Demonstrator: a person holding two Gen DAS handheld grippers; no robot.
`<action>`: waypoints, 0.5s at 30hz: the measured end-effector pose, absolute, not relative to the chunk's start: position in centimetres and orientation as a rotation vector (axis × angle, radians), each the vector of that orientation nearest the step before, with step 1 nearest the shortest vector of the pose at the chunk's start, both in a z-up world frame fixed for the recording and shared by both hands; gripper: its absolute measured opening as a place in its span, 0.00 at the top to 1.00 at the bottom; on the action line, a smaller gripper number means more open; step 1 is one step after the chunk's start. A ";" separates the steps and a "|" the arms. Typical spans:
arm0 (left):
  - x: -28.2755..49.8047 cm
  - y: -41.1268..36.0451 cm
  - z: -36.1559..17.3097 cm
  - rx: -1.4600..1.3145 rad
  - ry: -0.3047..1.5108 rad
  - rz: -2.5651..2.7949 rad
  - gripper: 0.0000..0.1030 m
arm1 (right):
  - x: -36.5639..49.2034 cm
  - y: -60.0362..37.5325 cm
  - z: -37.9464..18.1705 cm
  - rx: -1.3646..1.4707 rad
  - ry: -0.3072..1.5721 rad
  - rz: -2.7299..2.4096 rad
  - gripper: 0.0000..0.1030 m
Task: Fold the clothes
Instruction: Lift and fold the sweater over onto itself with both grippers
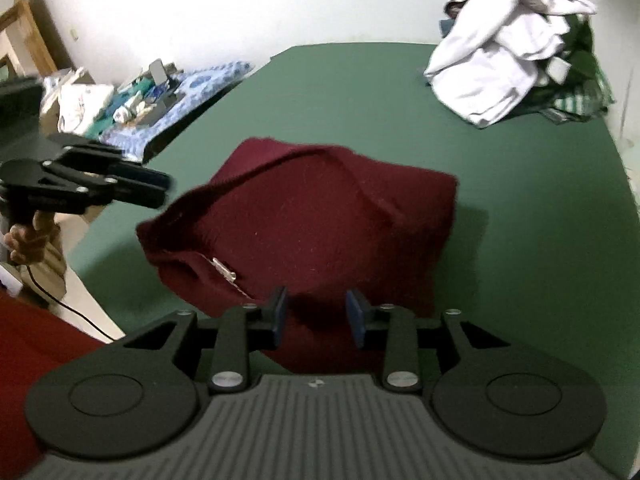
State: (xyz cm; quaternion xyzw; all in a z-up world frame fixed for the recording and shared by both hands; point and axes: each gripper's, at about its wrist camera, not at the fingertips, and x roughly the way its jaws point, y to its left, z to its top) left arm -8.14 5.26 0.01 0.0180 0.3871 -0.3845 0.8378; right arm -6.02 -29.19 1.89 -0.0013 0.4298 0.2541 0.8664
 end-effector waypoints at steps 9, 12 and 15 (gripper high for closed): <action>-8.1 4.4 -3.2 0.142 0.982 -0.879 0.87 | -6.9 -28.3 0.8 0.006 1.012 0.533 0.97; -8.6 4.3 -3.5 0.200 0.980 -0.896 0.87 | -7.7 -27.7 0.3 -0.006 1.046 0.563 0.96; -8.3 3.6 -3.5 0.220 0.972 -0.894 0.87 | -7.8 -28.5 1.4 0.052 1.025 0.594 0.87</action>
